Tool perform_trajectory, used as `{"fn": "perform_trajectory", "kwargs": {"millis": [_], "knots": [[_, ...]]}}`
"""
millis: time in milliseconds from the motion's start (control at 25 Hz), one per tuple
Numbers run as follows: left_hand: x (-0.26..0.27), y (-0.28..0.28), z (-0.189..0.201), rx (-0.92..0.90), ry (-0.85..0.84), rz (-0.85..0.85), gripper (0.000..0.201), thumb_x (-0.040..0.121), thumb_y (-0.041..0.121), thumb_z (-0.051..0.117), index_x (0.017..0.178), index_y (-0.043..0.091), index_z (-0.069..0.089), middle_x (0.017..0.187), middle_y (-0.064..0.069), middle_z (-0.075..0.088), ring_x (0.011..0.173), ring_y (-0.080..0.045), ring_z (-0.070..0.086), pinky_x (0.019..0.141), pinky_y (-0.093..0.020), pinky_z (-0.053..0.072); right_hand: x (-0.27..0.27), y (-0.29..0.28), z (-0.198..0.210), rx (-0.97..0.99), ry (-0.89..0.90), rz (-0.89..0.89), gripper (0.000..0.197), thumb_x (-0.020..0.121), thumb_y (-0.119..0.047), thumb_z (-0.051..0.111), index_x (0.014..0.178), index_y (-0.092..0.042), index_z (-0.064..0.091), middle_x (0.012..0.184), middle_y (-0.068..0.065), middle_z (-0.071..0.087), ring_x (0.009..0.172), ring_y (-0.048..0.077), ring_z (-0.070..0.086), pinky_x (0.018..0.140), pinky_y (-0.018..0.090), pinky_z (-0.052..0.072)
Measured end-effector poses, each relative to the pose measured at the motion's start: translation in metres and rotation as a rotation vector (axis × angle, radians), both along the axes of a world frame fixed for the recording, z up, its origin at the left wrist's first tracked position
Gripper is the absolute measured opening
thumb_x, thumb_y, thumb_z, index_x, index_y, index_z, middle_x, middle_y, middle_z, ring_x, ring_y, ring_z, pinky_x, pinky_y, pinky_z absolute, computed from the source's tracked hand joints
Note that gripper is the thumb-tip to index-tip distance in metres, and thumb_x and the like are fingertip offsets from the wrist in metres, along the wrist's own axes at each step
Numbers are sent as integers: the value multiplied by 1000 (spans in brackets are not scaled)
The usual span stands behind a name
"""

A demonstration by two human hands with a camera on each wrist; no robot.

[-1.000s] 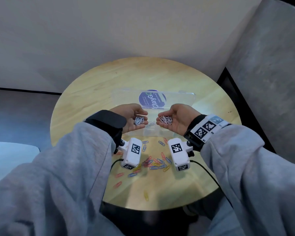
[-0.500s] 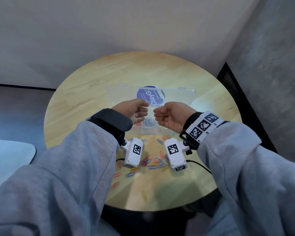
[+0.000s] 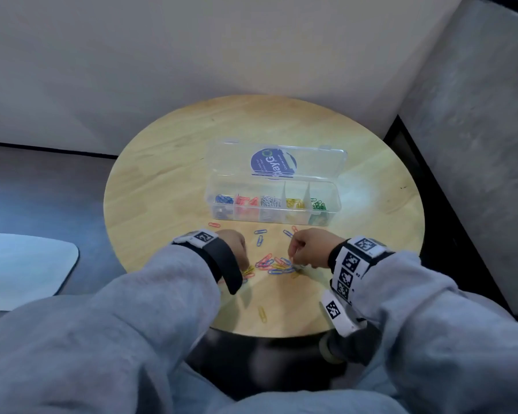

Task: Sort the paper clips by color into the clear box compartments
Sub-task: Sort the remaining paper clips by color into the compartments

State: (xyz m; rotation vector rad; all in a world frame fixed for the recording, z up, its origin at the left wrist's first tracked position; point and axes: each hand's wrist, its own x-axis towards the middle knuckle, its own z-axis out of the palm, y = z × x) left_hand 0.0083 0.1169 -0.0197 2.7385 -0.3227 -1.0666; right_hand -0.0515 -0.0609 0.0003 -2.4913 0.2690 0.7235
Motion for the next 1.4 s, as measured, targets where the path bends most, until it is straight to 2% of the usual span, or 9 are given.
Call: {"fn": "perform_trajectory", "kwargs": {"millis": [280, 520, 640, 800, 880, 1040, 1200, 1320, 1400], "knots": [[3, -10, -19, 99, 29, -69, 34, 47, 30, 78, 78, 18, 71, 81, 0, 75, 82, -22, 71, 79, -39, 59, -3, 19, -16, -166, -63, 162, 27, 81, -13, 57, 103, -26, 65, 88, -5, 52, 80, 16, 51, 69, 24, 42], [4, -12, -23, 108, 31, -92, 34, 47, 33, 81, 75, 15, 73, 78, -3, 75, 80, -23, 72, 77, -38, 60, 3, 24, -22, -211, -76, 226, 20, 85, -11, 53, 100, -16, 66, 89, 0, 56, 89, 20, 55, 71, 23, 40], [1, -14, -19, 112, 5, -101, 31, 51, 29, 81, 77, 14, 73, 80, -3, 75, 81, -23, 72, 76, -36, 59, 0, 22, -24, -206, -56, 185, 15, 85, -11, 51, 91, -17, 63, 103, 5, 66, 101, 22, 60, 79, 26, 46], [-11, -20, -11, 163, -60, -177, 18, 71, 25, 73, 69, 13, 60, 71, -1, 64, 80, -20, 64, 77, -29, 53, -8, 9, -26, -26, -142, -58, 10, 80, -12, 57, 74, -18, 62, 84, 2, 65, 86, 19, 61, 77, 27, 49], [-14, -23, -11, 200, -102, -209, 12, 72, 21, 68, 78, 11, 64, 79, -2, 67, 82, -22, 63, 78, -29, 53, -13, -2, -24, 103, -180, -219, 12, 78, -11, 60, 68, -18, 60, 76, 2, 64, 74, 17, 59, 73, 28, 49], [-19, -25, -5, 190, -109, -271, 14, 72, 16, 64, 86, 13, 65, 80, -2, 58, 72, -21, 54, 64, -27, 42, -24, -25, -17, 170, -126, -299, 19, 78, -6, 60, 64, -16, 56, 67, 0, 59, 65, 14, 53, 69, 29, 48], [-23, -19, -2, 48, -120, -261, 9, 76, 11, 59, 83, 16, 61, 82, -2, 59, 75, -21, 53, 65, -26, 41, -29, -27, -16, 256, -89, -360, 22, 80, 5, 51, 69, -14, 54, 64, 7, 56, 59, 20, 54, 62, 29, 50], [-21, -10, -2, -108, -95, -149, 12, 76, 11, 60, 80, 22, 61, 81, 3, 62, 77, -17, 55, 69, -24, 43, -27, -22, -16, 513, -9, -527, 29, 86, 11, 36, 82, -7, 59, 62, 10, 47, 55, 21, 47, 58, 29, 45], [-12, -1, 2, -201, -71, -73, 16, 78, 12, 61, 88, 21, 68, 73, 8, 60, 72, -13, 55, 71, -22, 44, -26, -18, -13, 671, 59, -673, 34, 88, 11, 24, 71, -4, 50, 61, 8, 37, 53, 18, 34, 50, 24, 35]]}}
